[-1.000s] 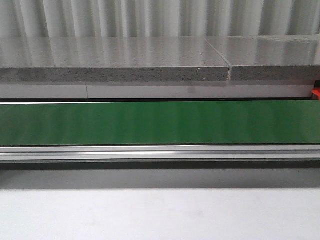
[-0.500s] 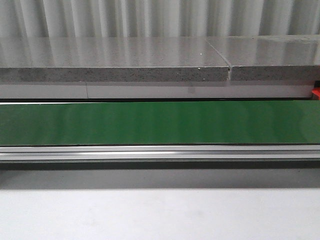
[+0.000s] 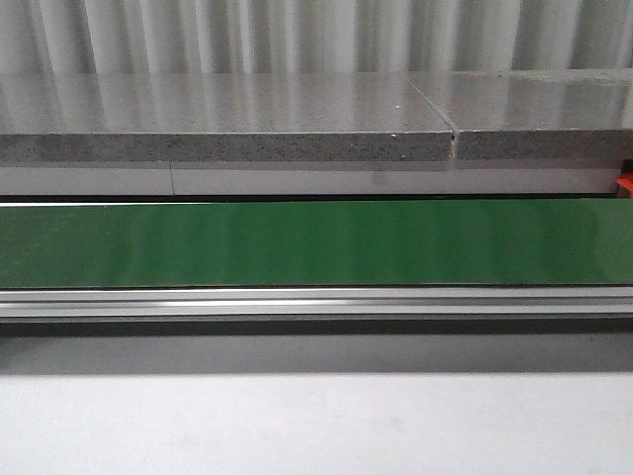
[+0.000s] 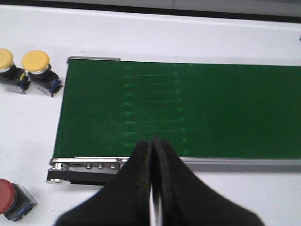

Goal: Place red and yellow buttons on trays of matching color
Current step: 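Move the left gripper to the remaining yellow buttons and grasp one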

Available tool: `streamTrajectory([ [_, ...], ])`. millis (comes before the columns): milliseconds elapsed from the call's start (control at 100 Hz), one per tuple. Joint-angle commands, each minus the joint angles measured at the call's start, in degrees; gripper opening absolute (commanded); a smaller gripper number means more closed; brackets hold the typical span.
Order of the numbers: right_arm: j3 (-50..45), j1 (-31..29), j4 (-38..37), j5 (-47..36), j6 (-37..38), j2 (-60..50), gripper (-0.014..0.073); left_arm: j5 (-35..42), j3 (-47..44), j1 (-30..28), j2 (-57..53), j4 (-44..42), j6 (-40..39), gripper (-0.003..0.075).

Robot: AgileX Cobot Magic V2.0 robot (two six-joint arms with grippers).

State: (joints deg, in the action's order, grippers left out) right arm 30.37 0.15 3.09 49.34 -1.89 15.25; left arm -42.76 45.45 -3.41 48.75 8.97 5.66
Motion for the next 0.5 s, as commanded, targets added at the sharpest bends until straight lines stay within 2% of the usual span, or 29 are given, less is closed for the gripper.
streamTrajectory([
  [0,1.3,0.0,-0.4,-3.5,-0.5,0.6,-0.0068,4.7,4.0,-3.3,5.4,2.1,-1.0,-0.0020],
  [60,1.3,0.0,-0.4,-3.5,-0.5,0.6,-0.0068,4.7,5.5,-5.0,8.2,2.1,-1.0,-0.0015],
  [130,1.3,0.0,-0.4,-3.5,-0.5,0.6,-0.0068,4.5,7.7,-6.9,12.0,2.2,-1.0,0.0036],
  [230,1.3,0.0,-0.4,-3.5,-0.5,0.6,-0.0068,3.8,11.3,-9.0,17.2,2.2,-1.0,0.0194],
  [330,1.3,0.0,-0.4,-3.5,-0.5,0.6,-0.0068,3.3,14.6,-10.5,21.6,2.2,-1.0,0.0428],
  [380,1.3,0.0,-0.4,-3.5,-0.5,0.6,-0.0068,3.3,16.3,-11.1,23.7,2.2,-1.0,0.0518],
  [420,1.3,0.0,-0.4,-3.5,-0.5,0.6,-0.0068,3.3,17.6,-11.6,25.5,2.2,-1.0,0.0565],
  [490,1.3,0.0,-0.4,-3.5,-0.5,0.6,-0.0068,3.1,19.9,-12.5,28.4,3.3,-1.0,0.0579],
])
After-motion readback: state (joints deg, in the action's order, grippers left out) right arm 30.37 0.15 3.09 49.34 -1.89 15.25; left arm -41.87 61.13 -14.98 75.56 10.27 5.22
